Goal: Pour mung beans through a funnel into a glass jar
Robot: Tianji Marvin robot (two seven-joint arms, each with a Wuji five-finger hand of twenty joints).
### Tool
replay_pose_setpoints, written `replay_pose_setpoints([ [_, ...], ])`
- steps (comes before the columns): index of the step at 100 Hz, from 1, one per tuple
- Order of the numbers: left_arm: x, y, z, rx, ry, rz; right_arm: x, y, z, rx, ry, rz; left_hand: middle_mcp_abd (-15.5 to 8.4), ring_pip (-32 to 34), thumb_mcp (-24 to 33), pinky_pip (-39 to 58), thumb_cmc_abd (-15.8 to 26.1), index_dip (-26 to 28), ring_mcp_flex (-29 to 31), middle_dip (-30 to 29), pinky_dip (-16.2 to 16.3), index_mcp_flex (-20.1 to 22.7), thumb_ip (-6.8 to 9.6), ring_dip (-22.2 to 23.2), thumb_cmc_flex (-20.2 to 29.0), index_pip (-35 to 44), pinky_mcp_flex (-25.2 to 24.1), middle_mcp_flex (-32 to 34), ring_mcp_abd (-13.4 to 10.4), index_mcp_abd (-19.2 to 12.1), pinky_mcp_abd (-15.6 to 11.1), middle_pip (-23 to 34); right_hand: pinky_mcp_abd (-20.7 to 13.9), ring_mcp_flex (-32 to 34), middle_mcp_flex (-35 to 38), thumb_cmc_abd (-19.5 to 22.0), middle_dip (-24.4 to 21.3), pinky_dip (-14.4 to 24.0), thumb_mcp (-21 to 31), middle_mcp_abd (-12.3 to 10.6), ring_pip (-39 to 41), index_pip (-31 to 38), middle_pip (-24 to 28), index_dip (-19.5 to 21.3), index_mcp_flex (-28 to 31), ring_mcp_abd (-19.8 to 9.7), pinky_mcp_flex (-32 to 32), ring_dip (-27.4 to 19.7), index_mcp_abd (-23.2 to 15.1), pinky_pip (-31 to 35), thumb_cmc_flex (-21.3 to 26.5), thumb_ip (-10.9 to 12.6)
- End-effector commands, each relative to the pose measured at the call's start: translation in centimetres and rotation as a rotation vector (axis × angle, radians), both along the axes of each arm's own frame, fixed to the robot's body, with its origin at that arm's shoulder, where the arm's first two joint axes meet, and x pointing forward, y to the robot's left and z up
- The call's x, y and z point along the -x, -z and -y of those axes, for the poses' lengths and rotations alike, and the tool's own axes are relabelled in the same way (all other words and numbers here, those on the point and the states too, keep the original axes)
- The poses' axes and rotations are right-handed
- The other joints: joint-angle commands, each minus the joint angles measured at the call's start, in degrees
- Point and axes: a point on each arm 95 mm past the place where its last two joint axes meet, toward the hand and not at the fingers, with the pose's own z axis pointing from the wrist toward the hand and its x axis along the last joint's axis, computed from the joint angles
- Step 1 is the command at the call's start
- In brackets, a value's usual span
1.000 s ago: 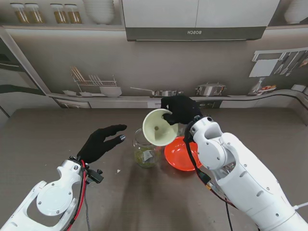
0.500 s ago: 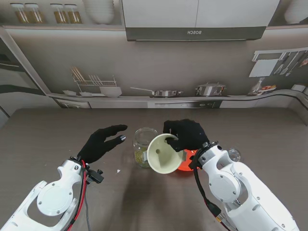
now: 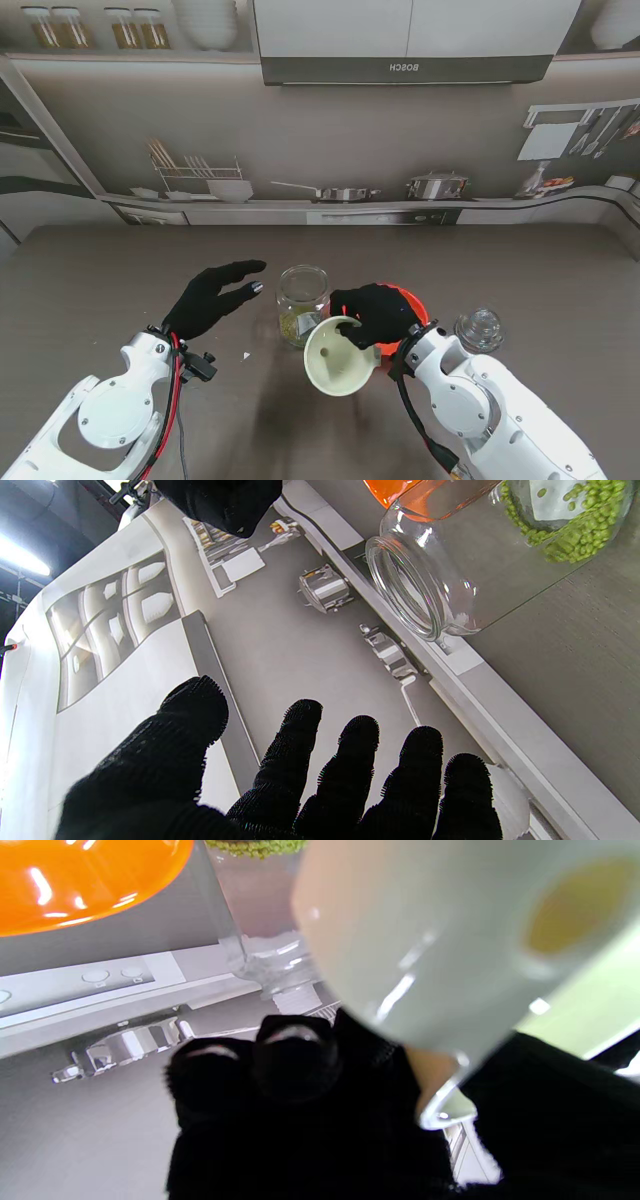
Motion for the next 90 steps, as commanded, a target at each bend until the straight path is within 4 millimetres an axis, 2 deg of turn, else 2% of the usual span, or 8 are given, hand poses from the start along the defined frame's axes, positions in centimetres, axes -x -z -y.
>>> replay_pose_setpoints([
  [1, 0.1, 0.1, 0.2, -0.003, 0.015, -0.012, 0.2, 0.7, -0.3, 0.025, -0.017, -0.007, 0.4, 0.9, -0.9, -1.0, 2.7, 0.3, 0.8, 0.1, 0.3, 1.0, 1.57, 0.6, 2.1, 0.2, 0.3, 0.7, 0.2, 0.3, 0.1, -0.1, -1.4, 1.8, 0.2, 2.3, -1.0, 0.9, 3.0, -0.9, -0.8, 3.2, 1.3, 1.4, -1.0, 1.0, -0.6, -1.0, -3.0, -0.7, 2.7, -0.3],
  [29, 0.1, 0.1, 0.3, -0.003, 0.015, -0.017, 0.1, 2.2, -0.7, 0.086, -0.047, 0.019, 0.2, 0.9, -0.6, -1.0, 2.8, 0.2, 0.7, 0.1, 0.4, 0.7, 1.6, 0.6, 2.1, 0.1, 0.3, 0.7, 0.1, 0.4, 0.1, -0.1, -0.6, 1.7, -0.8, 3.0, -2.6, 0.3, 2.2, -1.4, -3.8, 3.2, 1.3, 1.2, -1.5, 1.1, -2.2, -2.0, -3.8, -2.2, 2.3, 0.0],
  [90, 0.1, 0.1, 0.2, -0.001, 0.011, -0.019, -0.8, 5.0, -2.5, 0.132, -0.07, -0.048, 0.2, 0.8, -0.5, -1.0, 2.8, 0.2, 0.7, 0.1, 0.3, 0.8, 1.57, 0.6, 2.1, 0.1, 0.3, 0.6, 0.2, 0.6, 0.0, -0.1, 1.2, 1.6, -2.3, 4.2, -5.5, -1.0, 0.2, -1.6, -9.5, 3.0, 0.2, 0.6, -2.5, 2.0, -5.0, -3.6, -4.7, -4.8, 2.4, 0.6],
])
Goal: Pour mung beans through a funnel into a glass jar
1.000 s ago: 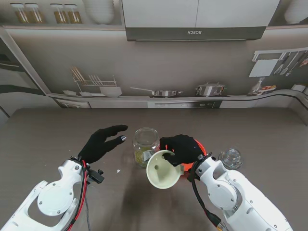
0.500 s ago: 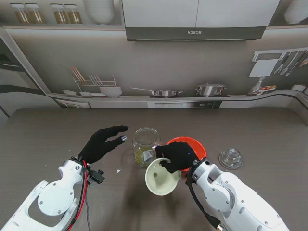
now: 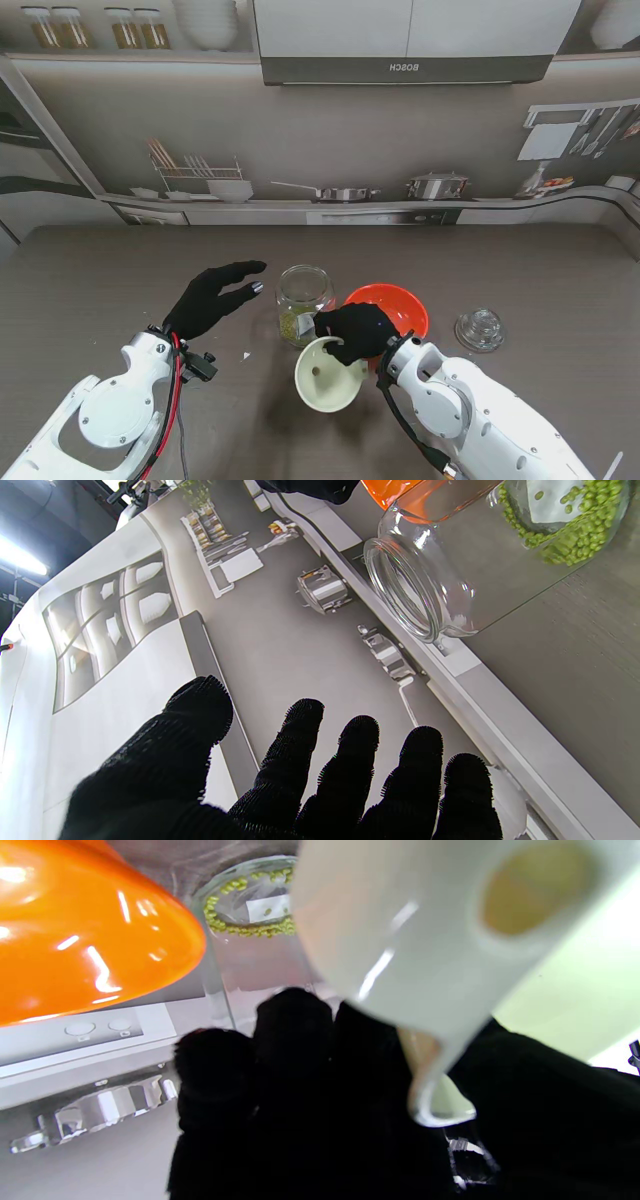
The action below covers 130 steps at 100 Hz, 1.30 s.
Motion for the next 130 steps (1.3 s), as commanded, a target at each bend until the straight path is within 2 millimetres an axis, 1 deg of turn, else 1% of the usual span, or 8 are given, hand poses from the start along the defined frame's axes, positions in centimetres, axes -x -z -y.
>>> replay_pose_setpoints([
  [1, 0.1, 0.1, 0.2, 0.0, 0.013, -0.012, 0.2, 0.5, -0.4, 0.009, -0.006, -0.022, 0.2, 0.9, -0.5, -1.0, 2.8, 0.2, 0.7, 0.1, 0.3, 0.7, 1.57, 0.6, 0.9, 0.0, 0.3, 0.6, 0.2, 0.1, 0.0, -0.1, 0.5, 1.6, -0.3, 2.6, -0.9, -0.8, 1.3, -1.6, -0.6, 2.8, -0.3, 0.5, -1.2, 1.3, -0.6, -0.8, -3.8, -0.3, 2.4, 0.6],
  [19, 0.1, 0.1, 0.2, -0.001, 0.015, -0.014, 0.2, 1.1, -0.6, 0.014, -0.006, -0.036, 0.2, 0.9, -0.5, -1.0, 2.8, 0.3, 0.7, 0.1, 0.3, 0.9, 1.57, 0.6, 0.8, 0.1, 0.3, 0.7, 0.2, -0.1, 0.0, -0.1, 0.9, 1.5, -0.9, 2.6, -1.6, -1.0, 0.8, -1.2, -2.1, 2.5, -0.8, 0.2, -1.3, 1.5, -1.4, -1.2, -3.9, -0.6, 2.5, 0.9],
  [44, 0.2, 0.1, 0.1, -0.002, 0.014, -0.011, 0.4, 2.0, -0.5, 0.028, 0.003, -0.049, 0.2, 0.9, -0.5, -1.0, 2.8, 0.3, 0.7, 0.1, 0.3, 1.0, 1.57, 0.7, 0.8, 0.1, 0.3, 0.7, 0.2, -0.1, 0.1, -0.1, 1.9, 0.1, -4.2, 2.0, -2.0, -1.8, 0.8, -0.3, -6.4, 0.9, -1.6, -1.5, -1.5, 1.3, -4.5, -2.2, -3.9, -2.5, 1.9, 1.1],
  [68, 0.1, 0.1, 0.1, -0.003, 0.017, -0.012, 0.5, 2.8, -0.2, 0.044, 0.013, -0.071, 0.3, 0.9, -0.4, -1.1, 2.8, 0.3, 0.7, 0.1, 0.3, 1.0, 1.57, 0.6, 0.8, 0.1, 0.2, 0.6, 0.2, 0.0, 0.1, -0.1, 2.2, -3.4, -8.3, 1.5, -2.0, -2.3, 1.0, 0.5, -8.5, -1.4, -1.7, -3.8, -2.7, 1.6, -7.1, -2.5, -3.6, -3.4, 0.2, 1.2],
  [99, 0.1, 0.1, 0.2, -0.004, 0.017, -0.013, 0.1, 2.8, -0.2, 0.094, 0.021, -0.077, 0.1, 0.8, -0.5, -1.1, 2.8, 0.3, 0.7, 0.1, 0.3, 0.8, 1.56, 0.6, 0.8, 0.0, 0.3, 0.7, 0.1, 0.0, 0.0, -0.1, 2.0, -7.6, -13.3, 1.1, -2.5, -2.5, 0.8, 1.3, -9.0, -4.1, -1.9, -6.0, -5.4, 1.8, -10.1, -2.9, -2.8, -3.6, -2.3, 1.7],
  [110, 0.1, 0.1, 0.2, -0.004, 0.018, -0.012, 0.1, 2.8, -0.1, 0.109, 0.025, -0.077, 0.1, 0.9, -0.5, -1.0, 2.8, 0.3, 0.8, 0.1, 0.3, 1.2, 1.55, 0.7, 0.8, 0.2, 0.3, 0.7, 0.1, 0.0, 0.1, -0.1, 2.0, -9.5, -15.7, 0.9, -2.6, -2.5, 0.6, 1.7, -9.0, -4.8, -1.7, -6.3, -6.3, 2.2, -11.5, -3.1, -2.9, -3.8, -3.4, 2.1],
  [118, 0.2, 0.1, 0.1, -0.004, 0.018, -0.013, 0.1, 2.7, 0.0, 0.122, 0.026, -0.076, 0.2, 0.9, -0.5, -1.0, 2.8, 0.3, 0.7, 0.1, 0.3, 1.1, 1.56, 0.6, 0.8, 0.1, 0.3, 0.7, 0.2, 0.0, 0.1, -0.1, 2.0, -11.9, -19.2, 1.0, -2.6, -2.5, 0.6, 2.3, -9.0, -5.8, -1.7, -6.5, -7.5, 2.7, -12.8, -3.3, -3.2, -4.0, -4.1, 2.5],
  [130, 0.2, 0.1, 0.1, -0.004, 0.018, -0.012, 0.1, 2.6, 0.1, 0.143, 0.024, -0.067, 0.3, 0.9, -0.5, -1.0, 2.8, 0.3, 0.8, 0.1, 0.3, 1.2, 1.56, 0.7, 0.8, 0.2, 0.3, 0.8, 0.2, 0.0, 0.1, -0.1, 1.9, -14.4, -23.4, 1.2, -3.4, -2.5, 1.2, 2.6, -8.9, -8.3, -0.9, -5.7, -8.6, 2.9, -14.2, -4.0, -3.1, -4.3, -5.8, 3.6],
])
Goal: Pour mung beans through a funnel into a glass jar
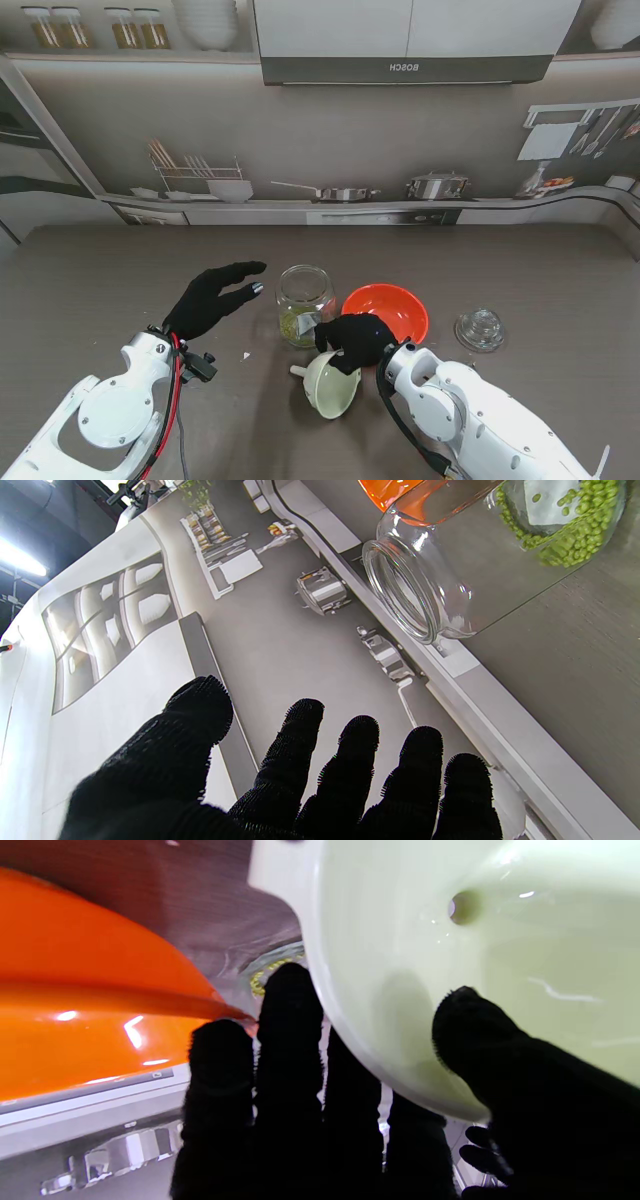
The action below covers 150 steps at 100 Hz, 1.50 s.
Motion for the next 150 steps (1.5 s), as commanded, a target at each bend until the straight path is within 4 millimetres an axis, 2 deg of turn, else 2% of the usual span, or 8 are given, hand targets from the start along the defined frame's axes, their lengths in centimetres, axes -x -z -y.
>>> replay_pose_setpoints([
  [1, 0.2, 0.1, 0.2, -0.002, 0.016, -0.009, 0.3, 0.2, 0.0, 0.022, -0.007, -0.007, 0.2, 0.9, -0.5, -1.0, 2.8, 0.3, 0.8, 0.1, 0.3, 0.9, 1.56, 0.7, 0.8, 0.1, 0.3, 0.7, 0.1, 0.0, 0.1, -0.1, 0.7, -1.9, -3.2, -0.1, -0.8, -1.2, 1.8, 0.6, 0.5, -1.3, 1.1, -0.5, -1.8, 0.9, -1.2, -1.3, -1.3, -1.8, -1.9, 2.5],
  [18, 0.2, 0.1, 0.1, -0.002, 0.016, -0.009, 0.2, 0.0, 0.2, 0.046, -0.006, 0.016, 0.3, 0.9, -0.6, -1.0, 2.8, 0.3, 0.7, 0.1, 0.3, 1.0, 1.55, 0.7, 0.8, 0.1, 0.3, 0.8, 0.2, -0.1, 0.1, -0.1, 0.5, -4.0, -6.8, -0.2, -1.9, -1.2, 2.2, 0.4, 0.8, -4.4, 1.9, 0.6, -2.8, 0.7, -2.3, -1.8, -1.3, -2.1, -3.2, 4.1],
  [27, 0.2, 0.1, 0.1, -0.002, 0.017, -0.009, 0.2, -0.1, 0.2, 0.053, -0.006, 0.019, 0.2, 0.9, -0.6, -1.0, 2.8, 0.3, 0.8, 0.1, 0.3, 0.9, 1.56, 0.7, 0.8, 0.1, 0.3, 0.8, 0.2, 0.0, 0.0, -0.1, 0.5, -5.4, -9.2, 0.2, -2.8, -1.3, 2.2, 0.5, 0.8, -6.8, 2.2, 1.7, -3.6, 1.0, -3.0, -2.2, -0.7, -2.4, -4.2, 6.0],
  [34, 0.2, 0.1, 0.1, -0.002, 0.017, -0.009, 0.1, -0.1, 0.3, 0.062, -0.007, 0.021, 0.2, 0.9, -0.6, -1.0, 2.8, 0.3, 0.8, 0.1, 0.3, 0.9, 1.55, 0.7, 0.7, 0.1, 0.3, 0.8, 0.1, 0.0, 0.1, -0.1, 0.5, -6.8, -11.6, 1.6, -4.5, -1.2, 1.7, 0.8, 0.0, -10.3, 2.4, 5.6, -4.4, 1.5, -3.7, -3.0, 0.0, -2.8, -5.8, 11.3],
  [39, 0.2, 0.1, 0.1, -0.003, 0.018, -0.01, 0.1, -0.2, 0.3, 0.066, -0.008, 0.024, 0.1, 0.9, -0.6, -1.0, 2.8, 0.3, 0.8, 0.1, 0.3, 1.0, 1.56, 0.7, 0.8, 0.1, 0.3, 0.8, 0.2, 0.0, 0.1, -0.1, 0.5, -7.5, -12.6, 1.5, -4.8, -1.2, 1.4, 1.0, -0.4, -11.1, 2.2, 6.7, -5.1, 1.3, -3.9, -3.2, 0.0, -3.0, -6.3, 12.3],
  [89, 0.2, 0.1, 0.1, -0.004, 0.019, -0.013, 0.0, -1.4, 1.5, 0.088, 0.0, 0.023, 0.2, 0.9, -0.6, -1.0, 2.8, 0.3, 0.8, 0.1, 0.4, 1.2, 1.56, 0.7, 0.8, 0.2, 0.3, 0.8, 0.3, 0.0, 0.1, -0.1, 1.8, -14.2, -23.4, -4.9, -9.2, -1.0, -4.3, 2.8, -8.2, -17.0, -1.8, 8.0, -13.9, 4.0, -7.7, -7.5, 1.3, -5.5, -11.1, 11.7],
  [120, 0.1, 0.1, 0.2, -0.002, 0.023, -0.017, 0.1, -2.1, 2.8, 0.089, 0.006, 0.004, 0.2, 0.9, -0.6, -1.0, 2.8, 0.3, 0.8, 0.2, 0.4, 1.2, 1.55, 0.7, 0.8, 0.2, 0.3, 0.8, 0.2, 0.0, 0.0, -0.1, 2.5, -14.7, -24.6, -4.9, -12.0, -0.7, -6.7, 3.2, -10.6, -17.8, -3.7, 8.2, -14.8, 4.3, -8.8, -9.0, 1.8, -6.8, -13.1, 11.3],
  [150, 0.1, 0.1, 0.3, -0.002, 0.024, -0.021, 0.4, -1.7, 2.2, 0.065, -0.02, 0.006, 0.3, 1.0, -0.6, -1.0, 2.8, 0.4, 0.9, 0.2, 0.3, 1.5, 1.56, 0.7, 0.8, 0.3, 0.3, 0.9, 0.2, 0.2, 0.0, 0.0, 2.2, -13.6, -23.5, -4.8, -12.4, -0.4, -6.6, 3.1, -10.7, -17.4, -3.4, 8.4, -14.0, 3.7, -7.7, -9.3, 2.3, -6.5, -12.8, 11.3],
])
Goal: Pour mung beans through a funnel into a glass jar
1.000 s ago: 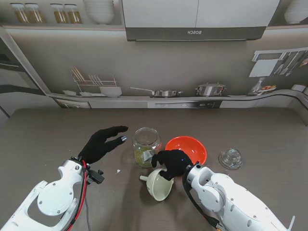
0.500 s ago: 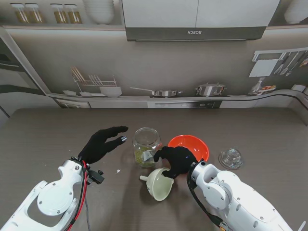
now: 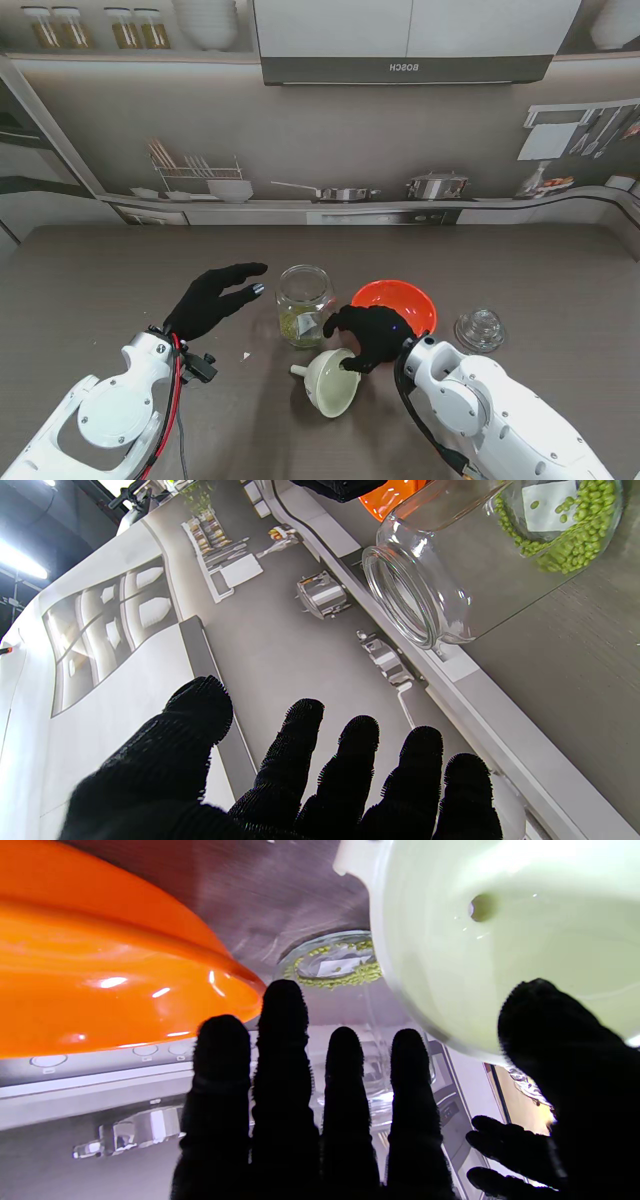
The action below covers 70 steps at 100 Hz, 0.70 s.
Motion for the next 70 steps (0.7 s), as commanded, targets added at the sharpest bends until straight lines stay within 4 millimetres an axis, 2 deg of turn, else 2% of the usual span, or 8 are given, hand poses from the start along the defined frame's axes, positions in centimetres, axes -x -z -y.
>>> replay_pose_setpoints([
  [1, 0.1, 0.1, 0.2, -0.001, 0.013, -0.013, 0.3, 0.3, -0.4, 0.001, -0.016, -0.011, 0.4, 1.0, -0.6, -1.0, 2.8, 0.4, 0.9, 0.2, 0.3, 1.5, 1.57, 0.7, 0.8, 0.3, 0.3, 0.9, 0.3, 0.1, 0.0, -0.1, 0.8, -0.3, -0.6, -1.4, -0.5, 1.0, -0.1, 0.4, 0.2, -0.2, -0.2, 1.3, -0.6, 0.6, 0.4, -0.6, 0.7, 0.0, -2.0, 0.6],
  [34, 0.1, 0.1, 0.2, 0.002, 0.012, -0.014, 0.2, -1.2, -0.1, -0.018, 0.007, 0.006, 0.3, 0.9, -0.6, -1.0, 2.8, 0.4, 0.9, 0.2, 0.3, 1.5, 1.55, 0.7, 0.8, 0.3, 0.3, 0.9, 0.2, 0.3, 0.1, -0.1, 1.6, -0.9, -1.6, -0.2, -1.1, 0.8, -1.7, 0.3, -1.1, 0.0, -1.1, 1.2, -1.9, 0.9, -0.4, -1.2, 2.0, -1.0, -3.6, 0.3],
  [55, 0.1, 0.1, 0.2, 0.002, 0.013, -0.012, 0.3, -2.9, 1.3, -0.043, 0.057, 0.004, 0.4, 1.0, -0.6, -1.0, 2.8, 0.4, 0.9, 0.1, 0.3, 1.4, 1.55, 0.7, 0.8, 0.2, 0.3, 0.9, 0.2, 0.2, 0.1, -0.1, 2.6, -1.4, -2.3, 2.1, -2.6, 0.4, -5.0, 0.6, -3.7, -0.5, -3.1, 0.9, -2.6, 1.6, -1.3, -2.4, 1.6, -2.9, -5.4, 0.3],
  [70, 0.1, 0.1, 0.2, 0.001, 0.014, -0.011, 0.4, -4.3, 3.2, -0.04, 0.116, -0.005, 0.4, 1.0, -0.6, -1.0, 2.8, 0.3, 1.0, 0.2, 0.3, 1.3, 1.55, 0.7, 0.8, 0.1, 0.3, 0.9, 0.3, 0.2, 0.0, -0.1, 2.5, -1.0, -3.2, 3.5, -3.3, 0.5, -7.0, 0.7, -4.1, -1.3, -4.5, 0.6, -3.1, 1.8, -0.9, -2.6, 0.9, -2.9, -5.4, 0.5],
])
